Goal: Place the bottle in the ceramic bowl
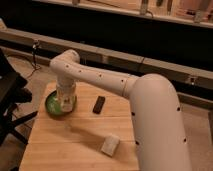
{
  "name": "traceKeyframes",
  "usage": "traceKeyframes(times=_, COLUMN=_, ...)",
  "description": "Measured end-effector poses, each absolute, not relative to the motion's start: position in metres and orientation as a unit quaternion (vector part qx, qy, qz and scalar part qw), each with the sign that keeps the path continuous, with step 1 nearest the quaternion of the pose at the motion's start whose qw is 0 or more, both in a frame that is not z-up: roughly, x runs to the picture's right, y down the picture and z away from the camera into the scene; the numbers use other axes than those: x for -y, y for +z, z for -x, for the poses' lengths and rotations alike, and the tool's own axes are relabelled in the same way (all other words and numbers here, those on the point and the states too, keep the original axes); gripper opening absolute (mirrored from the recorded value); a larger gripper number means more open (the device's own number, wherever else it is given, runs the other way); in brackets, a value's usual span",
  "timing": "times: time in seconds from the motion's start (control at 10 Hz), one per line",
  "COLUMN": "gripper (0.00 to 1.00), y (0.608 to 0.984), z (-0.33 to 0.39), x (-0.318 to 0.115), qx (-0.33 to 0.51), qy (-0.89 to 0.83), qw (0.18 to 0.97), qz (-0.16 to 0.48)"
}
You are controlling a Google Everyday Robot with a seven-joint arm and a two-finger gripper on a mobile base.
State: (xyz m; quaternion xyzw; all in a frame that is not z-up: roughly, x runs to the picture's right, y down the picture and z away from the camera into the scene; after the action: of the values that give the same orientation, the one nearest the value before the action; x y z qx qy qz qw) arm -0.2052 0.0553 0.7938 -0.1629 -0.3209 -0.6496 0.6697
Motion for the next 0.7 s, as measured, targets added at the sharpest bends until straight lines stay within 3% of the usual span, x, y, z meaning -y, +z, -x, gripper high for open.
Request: traceKeyframes(times=0.7, gripper=0.01, y=0.7992, z=0.2058, x=-0.0537, qx=0.323, qy=-0.647, qw=0.671, qz=0.163)
